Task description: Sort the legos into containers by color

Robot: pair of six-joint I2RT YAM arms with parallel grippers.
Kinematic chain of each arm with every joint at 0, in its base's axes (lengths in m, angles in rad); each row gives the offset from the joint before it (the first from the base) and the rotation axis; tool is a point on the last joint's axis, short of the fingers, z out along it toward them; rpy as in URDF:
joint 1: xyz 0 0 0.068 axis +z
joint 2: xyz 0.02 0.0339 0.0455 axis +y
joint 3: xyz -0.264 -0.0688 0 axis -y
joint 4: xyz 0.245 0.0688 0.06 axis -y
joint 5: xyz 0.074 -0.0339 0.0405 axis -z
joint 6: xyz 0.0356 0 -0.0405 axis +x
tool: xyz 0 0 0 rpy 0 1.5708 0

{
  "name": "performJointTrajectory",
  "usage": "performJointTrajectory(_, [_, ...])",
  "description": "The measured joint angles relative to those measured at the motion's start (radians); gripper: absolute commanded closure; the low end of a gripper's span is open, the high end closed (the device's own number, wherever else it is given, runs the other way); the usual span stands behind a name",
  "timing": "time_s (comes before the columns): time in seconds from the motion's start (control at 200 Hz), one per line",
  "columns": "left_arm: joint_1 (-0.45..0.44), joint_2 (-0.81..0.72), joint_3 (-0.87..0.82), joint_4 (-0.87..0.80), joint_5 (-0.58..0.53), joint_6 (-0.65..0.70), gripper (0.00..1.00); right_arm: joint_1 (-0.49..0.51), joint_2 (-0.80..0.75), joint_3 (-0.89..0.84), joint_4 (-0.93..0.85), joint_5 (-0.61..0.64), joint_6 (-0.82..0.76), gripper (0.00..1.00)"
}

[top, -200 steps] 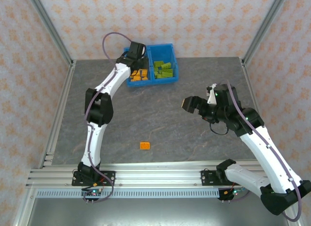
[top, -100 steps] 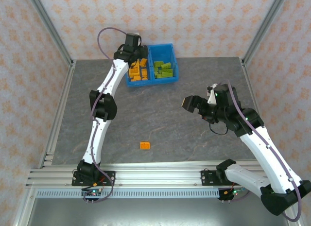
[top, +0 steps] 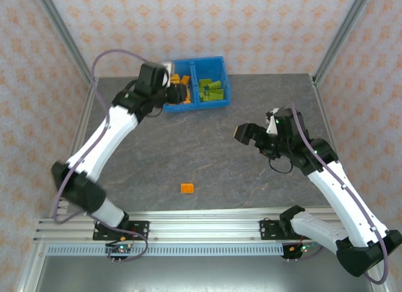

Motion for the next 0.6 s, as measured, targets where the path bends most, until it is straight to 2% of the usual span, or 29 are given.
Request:
performJointTrajectory(0.215, [-0.150,-0.320,-0.424,-0.051,-0.094,-0.166,0.41,0.000,0.039,-0.010,0.025,-0.003,-0.005,0.02])
performJointTrajectory(0.365, [-0.335,-0.489,-0.678,-0.076,-0.171,-0.351,0.30,0.000,0.056,-0.018,0.032,-0.005,-0.009,0.02])
performJointTrajectory(0.485, [-0.477,-0.562,-0.803,-0.061,-0.226,-0.483,0.16,0.000,0.074,-0.026,0.045,-0.014,-0.008,0.02])
performJointTrajectory(0.601, [-0.586,-0.532,-0.875,-0.010,-0.261,-0.562,0.01,0.000,0.080,-0.037,0.046,-0.022,-0.008,0.02])
